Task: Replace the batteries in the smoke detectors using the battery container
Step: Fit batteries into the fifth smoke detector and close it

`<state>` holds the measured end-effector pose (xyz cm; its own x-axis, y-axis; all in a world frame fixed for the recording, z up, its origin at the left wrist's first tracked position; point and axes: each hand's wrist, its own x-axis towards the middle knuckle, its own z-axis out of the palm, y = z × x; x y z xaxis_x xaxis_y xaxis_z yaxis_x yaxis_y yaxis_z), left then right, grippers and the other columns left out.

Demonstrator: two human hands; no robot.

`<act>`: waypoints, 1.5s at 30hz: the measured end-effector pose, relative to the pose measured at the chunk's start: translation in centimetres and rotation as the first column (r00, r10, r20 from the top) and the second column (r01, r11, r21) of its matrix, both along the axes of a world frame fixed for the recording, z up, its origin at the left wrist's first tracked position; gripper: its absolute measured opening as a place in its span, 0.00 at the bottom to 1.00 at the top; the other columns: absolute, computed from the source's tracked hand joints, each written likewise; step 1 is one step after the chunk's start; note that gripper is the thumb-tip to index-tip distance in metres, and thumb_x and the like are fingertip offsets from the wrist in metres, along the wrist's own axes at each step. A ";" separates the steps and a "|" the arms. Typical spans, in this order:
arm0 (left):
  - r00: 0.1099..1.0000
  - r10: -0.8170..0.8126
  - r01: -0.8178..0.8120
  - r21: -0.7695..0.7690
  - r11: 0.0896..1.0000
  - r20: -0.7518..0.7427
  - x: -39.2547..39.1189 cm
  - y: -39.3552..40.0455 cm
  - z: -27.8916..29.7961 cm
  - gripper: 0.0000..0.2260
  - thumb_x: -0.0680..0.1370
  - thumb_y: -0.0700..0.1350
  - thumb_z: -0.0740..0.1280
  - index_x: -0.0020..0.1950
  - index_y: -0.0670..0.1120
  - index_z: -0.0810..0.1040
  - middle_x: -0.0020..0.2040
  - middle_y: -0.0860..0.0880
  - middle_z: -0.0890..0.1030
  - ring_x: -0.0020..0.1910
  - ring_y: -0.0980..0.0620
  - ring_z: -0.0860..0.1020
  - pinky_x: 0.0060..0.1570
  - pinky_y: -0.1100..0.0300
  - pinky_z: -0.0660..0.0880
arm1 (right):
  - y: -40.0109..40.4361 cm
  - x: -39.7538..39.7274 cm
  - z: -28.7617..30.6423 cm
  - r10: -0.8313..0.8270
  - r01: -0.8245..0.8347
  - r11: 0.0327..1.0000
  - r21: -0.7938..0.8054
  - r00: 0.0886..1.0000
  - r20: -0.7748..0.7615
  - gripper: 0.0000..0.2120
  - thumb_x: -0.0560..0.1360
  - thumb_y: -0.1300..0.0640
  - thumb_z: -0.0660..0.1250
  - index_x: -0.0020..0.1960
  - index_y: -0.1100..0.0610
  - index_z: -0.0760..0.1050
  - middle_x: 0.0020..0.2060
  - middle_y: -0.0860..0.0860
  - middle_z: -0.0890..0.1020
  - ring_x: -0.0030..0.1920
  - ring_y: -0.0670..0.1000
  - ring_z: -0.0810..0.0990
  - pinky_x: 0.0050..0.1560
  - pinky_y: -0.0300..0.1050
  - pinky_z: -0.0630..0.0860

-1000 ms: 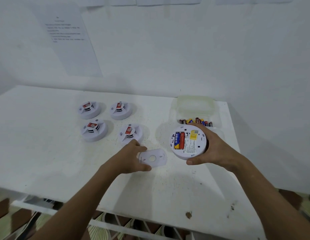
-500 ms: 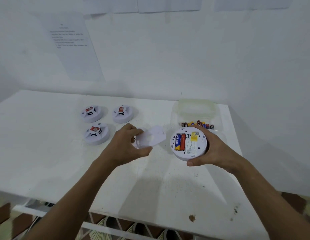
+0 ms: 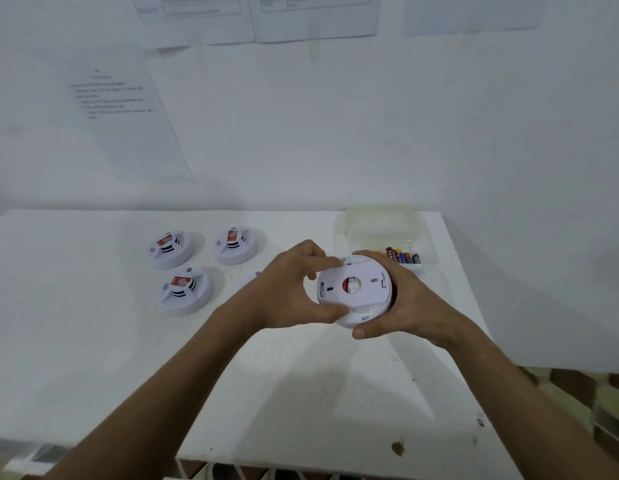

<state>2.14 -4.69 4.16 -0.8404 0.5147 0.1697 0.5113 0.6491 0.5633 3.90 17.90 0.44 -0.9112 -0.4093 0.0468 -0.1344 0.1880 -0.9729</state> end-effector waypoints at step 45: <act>0.919 -0.057 -0.143 0.463 0.875 0.390 -0.2 -3.8 -0.2 0.30 0.71 0.39 0.75 0.68 0.59 0.69 0.60 0.59 0.79 0.52 0.54 0.82 0.50 0.61 0.80 | -2.5 -2.4 0.7 -0.010 0.096 0.908 0.407 0.978 -0.210 0.47 0.58 0.52 0.83 0.66 0.34 0.58 0.63 0.39 0.67 0.63 0.40 0.68 0.56 0.32 0.70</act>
